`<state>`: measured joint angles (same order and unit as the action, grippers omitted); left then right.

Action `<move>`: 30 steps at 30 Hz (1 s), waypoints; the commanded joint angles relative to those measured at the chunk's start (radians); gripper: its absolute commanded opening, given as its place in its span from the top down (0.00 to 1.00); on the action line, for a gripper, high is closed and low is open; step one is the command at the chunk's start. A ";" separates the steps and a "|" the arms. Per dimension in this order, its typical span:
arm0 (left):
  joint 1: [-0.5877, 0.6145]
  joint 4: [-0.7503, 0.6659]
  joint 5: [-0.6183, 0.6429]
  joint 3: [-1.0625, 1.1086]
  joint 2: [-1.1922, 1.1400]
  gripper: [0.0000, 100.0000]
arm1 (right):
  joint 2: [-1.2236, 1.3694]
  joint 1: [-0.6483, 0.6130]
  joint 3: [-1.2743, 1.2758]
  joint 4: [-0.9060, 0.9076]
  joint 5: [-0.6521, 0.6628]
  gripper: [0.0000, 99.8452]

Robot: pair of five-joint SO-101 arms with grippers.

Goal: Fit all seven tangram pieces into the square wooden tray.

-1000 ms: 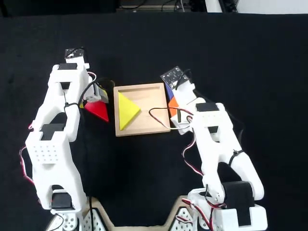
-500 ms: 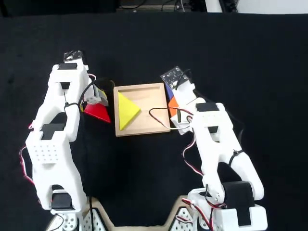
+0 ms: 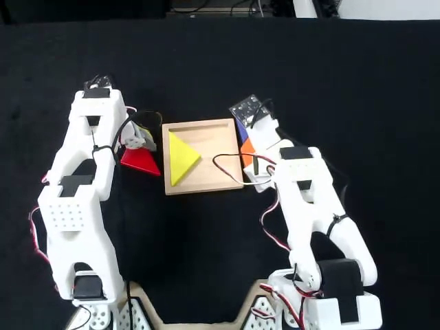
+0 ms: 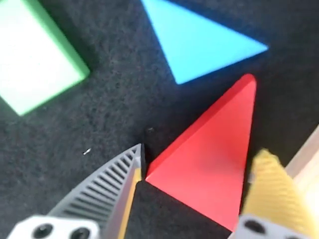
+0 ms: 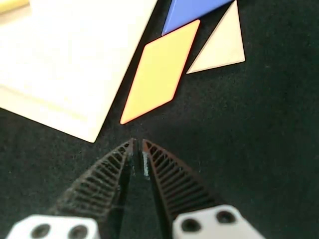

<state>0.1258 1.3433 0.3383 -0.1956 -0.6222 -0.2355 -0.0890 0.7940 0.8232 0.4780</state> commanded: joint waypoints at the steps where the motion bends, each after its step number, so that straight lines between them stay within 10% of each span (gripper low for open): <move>1: -0.005 0.060 0.063 -0.001 0.008 0.61 | 0.001 0.015 0.007 -0.015 0.002 0.99; 30: 0.010 0.025 0.137 0.015 -0.002 0.79 | 0.001 0.015 0.012 -0.017 0.000 0.99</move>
<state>0.1120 1.3725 0.4687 -0.1941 -0.6222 -0.2340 -0.0890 0.8094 0.8232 0.4780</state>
